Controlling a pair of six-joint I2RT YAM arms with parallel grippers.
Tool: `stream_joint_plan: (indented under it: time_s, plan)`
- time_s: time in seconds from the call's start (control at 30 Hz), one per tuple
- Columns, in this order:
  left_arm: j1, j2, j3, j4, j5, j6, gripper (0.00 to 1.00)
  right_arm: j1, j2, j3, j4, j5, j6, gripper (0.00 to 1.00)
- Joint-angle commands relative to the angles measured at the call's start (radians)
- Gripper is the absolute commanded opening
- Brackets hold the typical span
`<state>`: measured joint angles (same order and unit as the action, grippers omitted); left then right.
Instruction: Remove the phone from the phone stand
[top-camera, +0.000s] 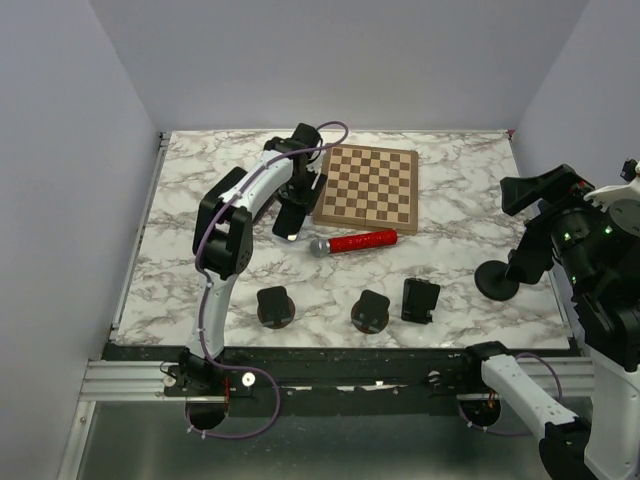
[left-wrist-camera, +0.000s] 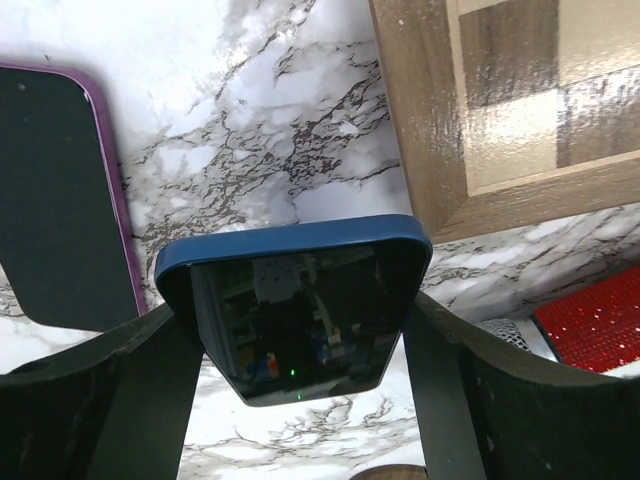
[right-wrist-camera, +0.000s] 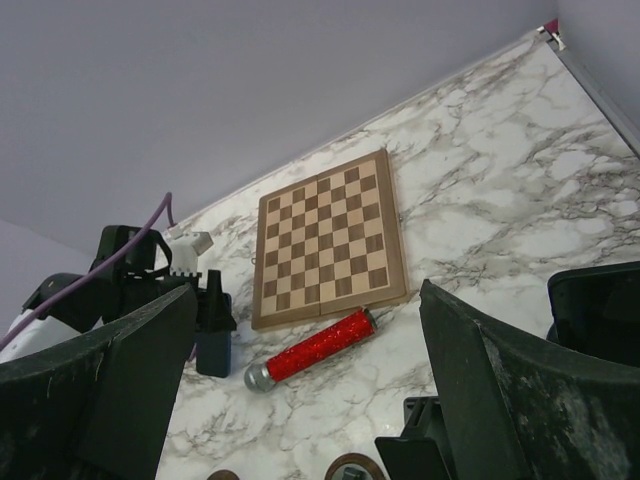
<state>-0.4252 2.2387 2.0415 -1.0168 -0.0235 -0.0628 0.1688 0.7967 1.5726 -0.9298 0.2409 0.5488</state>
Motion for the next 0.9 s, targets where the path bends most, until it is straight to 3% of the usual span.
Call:
stream_joint_plan:
  time_s: [0.0, 0.2, 0.4, 0.63, 0.87]
  plan:
    - [0.016, 0.061, 0.086, -0.065, -0.008, 0.038, 0.00, -0.003, -0.002, -0.014, -0.020, 0.009, -0.016, 1.00]
    - [0.037, 0.163, 0.208, -0.143, 0.012, 0.055, 0.00, -0.003, 0.001, -0.016, -0.024, 0.001, -0.018, 1.00]
    - [0.044, 0.187, 0.211, -0.145, 0.023, 0.049, 0.02, -0.004, -0.003, -0.014, -0.021, 0.005, -0.015, 1.00]
    - [0.046, 0.190, 0.213, -0.139, 0.056, 0.055, 0.37, -0.003, 0.002, -0.004, -0.029, -0.005, -0.013, 1.00]
    - [0.048, 0.169, 0.217, -0.129, 0.052, 0.058, 0.56, -0.003, 0.006, 0.017, -0.042, -0.005, -0.012, 1.00]
